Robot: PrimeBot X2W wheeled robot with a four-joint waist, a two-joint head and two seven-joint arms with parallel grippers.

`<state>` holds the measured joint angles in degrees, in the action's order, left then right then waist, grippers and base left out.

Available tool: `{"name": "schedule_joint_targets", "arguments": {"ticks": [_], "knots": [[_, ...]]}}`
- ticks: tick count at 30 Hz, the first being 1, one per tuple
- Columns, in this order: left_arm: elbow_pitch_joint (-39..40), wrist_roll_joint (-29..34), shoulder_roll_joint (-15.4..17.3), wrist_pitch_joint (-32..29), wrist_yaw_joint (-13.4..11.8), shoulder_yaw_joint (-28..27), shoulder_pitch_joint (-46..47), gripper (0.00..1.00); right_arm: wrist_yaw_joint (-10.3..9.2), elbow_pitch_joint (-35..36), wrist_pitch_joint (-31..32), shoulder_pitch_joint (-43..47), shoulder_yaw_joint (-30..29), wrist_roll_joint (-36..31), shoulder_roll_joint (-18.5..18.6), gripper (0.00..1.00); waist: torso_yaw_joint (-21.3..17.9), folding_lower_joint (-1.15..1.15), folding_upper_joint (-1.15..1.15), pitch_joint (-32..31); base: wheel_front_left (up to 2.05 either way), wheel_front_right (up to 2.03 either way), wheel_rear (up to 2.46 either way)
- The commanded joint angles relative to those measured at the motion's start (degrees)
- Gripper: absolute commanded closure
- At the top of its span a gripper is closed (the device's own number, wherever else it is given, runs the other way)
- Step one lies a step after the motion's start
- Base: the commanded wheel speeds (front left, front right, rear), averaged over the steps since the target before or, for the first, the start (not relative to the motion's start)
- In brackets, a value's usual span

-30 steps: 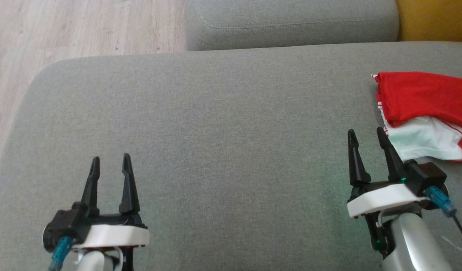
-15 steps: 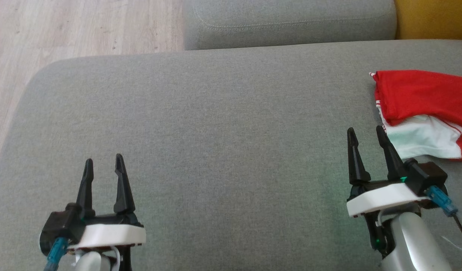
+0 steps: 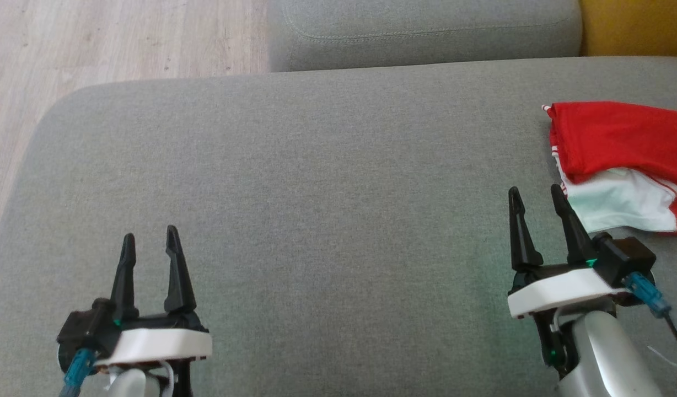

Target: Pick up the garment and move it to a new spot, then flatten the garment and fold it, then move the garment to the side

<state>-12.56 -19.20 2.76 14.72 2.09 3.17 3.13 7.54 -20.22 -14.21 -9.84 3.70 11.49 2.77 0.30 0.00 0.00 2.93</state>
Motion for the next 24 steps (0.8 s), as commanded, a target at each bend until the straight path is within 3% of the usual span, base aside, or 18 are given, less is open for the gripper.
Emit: {"name": "schedule_joint_targets", "arguments": {"ticks": [1,9,10,14,24], "knots": [[1.6,-0.5,0.1,0.3,0.3,-2.6,1.3,0.0,-0.05,2.0,-0.8,-0.8,1.7,0.3,0.1,0.0,0.0,0.0,0.0,0.0,0.0,0.0,0.0],[2.2,-1.4,0.1,0.3,0.4,-2.6,1.2,0.0,-0.05,1.9,-0.8,-0.8,2.3,0.4,0.1,0.0,0.0,0.0,0.0,0.2,0.0,0.0,0.0],[0.1,-1.3,0.0,0.0,0.4,-0.9,0.0,1.0,0.0,0.0,0.0,0.0,1.0,0.1,0.0,1.0,0.0,0.0,0.0,0.2,0.0,0.0,0.0],[-3.0,-1.7,0.0,-0.1,0.4,-0.9,-0.6,1.0,0.0,-2.8,0.1,1.0,1.2,0.4,-0.1,1.0,0.0,0.0,0.0,0.2,0.0,0.0,0.0],[-3.0,-6.8,0.0,-1.7,0.8,-1.6,-0.3,1.0,0.0,-2.1,1.5,1.2,0.6,6.4,0.0,1.0,0.0,0.0,0.0,0.0,0.0,0.0,0.0]]}}
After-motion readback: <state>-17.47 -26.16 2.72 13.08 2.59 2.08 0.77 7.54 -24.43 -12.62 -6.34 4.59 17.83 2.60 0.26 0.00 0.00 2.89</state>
